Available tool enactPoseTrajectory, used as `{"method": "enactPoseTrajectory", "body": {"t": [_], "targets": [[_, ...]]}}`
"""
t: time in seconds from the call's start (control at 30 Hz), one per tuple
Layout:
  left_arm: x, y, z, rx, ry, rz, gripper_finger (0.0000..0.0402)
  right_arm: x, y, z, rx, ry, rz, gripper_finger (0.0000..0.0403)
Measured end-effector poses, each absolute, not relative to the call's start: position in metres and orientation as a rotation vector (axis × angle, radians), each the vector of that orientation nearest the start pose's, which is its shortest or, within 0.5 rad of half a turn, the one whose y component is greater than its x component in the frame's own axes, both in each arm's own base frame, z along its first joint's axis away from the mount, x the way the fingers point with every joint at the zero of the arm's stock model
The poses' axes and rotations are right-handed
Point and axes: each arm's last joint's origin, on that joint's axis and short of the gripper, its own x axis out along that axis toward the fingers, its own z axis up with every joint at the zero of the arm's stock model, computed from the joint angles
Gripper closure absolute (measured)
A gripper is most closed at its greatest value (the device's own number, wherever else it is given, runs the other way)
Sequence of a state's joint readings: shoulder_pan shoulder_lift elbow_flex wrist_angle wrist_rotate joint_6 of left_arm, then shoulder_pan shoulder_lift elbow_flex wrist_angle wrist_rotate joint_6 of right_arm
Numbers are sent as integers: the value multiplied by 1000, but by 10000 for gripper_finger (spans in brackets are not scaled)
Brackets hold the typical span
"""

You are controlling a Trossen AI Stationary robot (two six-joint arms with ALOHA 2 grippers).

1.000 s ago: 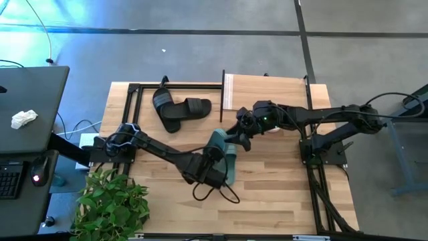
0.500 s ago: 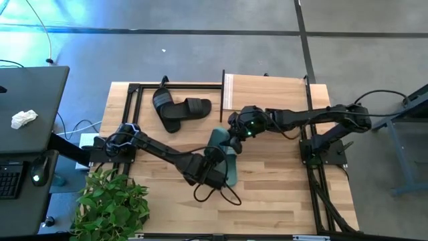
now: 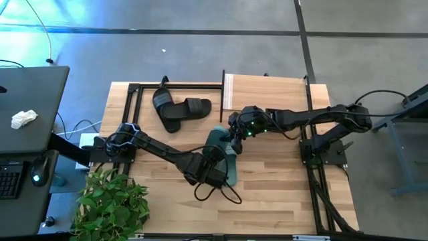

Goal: Pick and place slides into the shelf
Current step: Put the left green slides under the shelf

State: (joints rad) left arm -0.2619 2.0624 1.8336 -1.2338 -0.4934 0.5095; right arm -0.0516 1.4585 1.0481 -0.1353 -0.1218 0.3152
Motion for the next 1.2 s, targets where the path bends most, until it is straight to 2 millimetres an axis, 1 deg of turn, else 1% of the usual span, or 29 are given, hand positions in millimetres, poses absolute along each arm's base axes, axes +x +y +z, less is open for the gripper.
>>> {"method": "enactPoseTrajectory", "body": {"t": [0.2,0.27,0.37,0.47,0.6,0.77,0.9,1.07,1.13,1.2], "targets": [[393,-91,247,919,1446,-126,346,320,-13,274,297,542,-57,362],[390,-90,252,889,1457,-101,338,320,-14,275,279,540,-58,362],[389,-91,267,843,1449,-75,322,319,-14,276,256,536,-59,362],[386,-91,289,801,1438,-52,303,316,-15,280,237,526,-79,362],[383,-96,318,759,1378,-42,275,303,-15,297,168,479,-120,362],[382,-104,352,752,1243,-20,248,271,-14,330,92,395,-184,362],[382,-105,370,803,1156,30,237,239,-6,353,29,337,-231,362],[383,-95,393,914,1047,192,234,196,10,372,-37,295,-299,362],[385,-87,402,925,991,208,234,180,18,377,-57,282,-327,362],[387,-76,412,897,935,176,234,165,24,380,-65,272,-345,362]]}}
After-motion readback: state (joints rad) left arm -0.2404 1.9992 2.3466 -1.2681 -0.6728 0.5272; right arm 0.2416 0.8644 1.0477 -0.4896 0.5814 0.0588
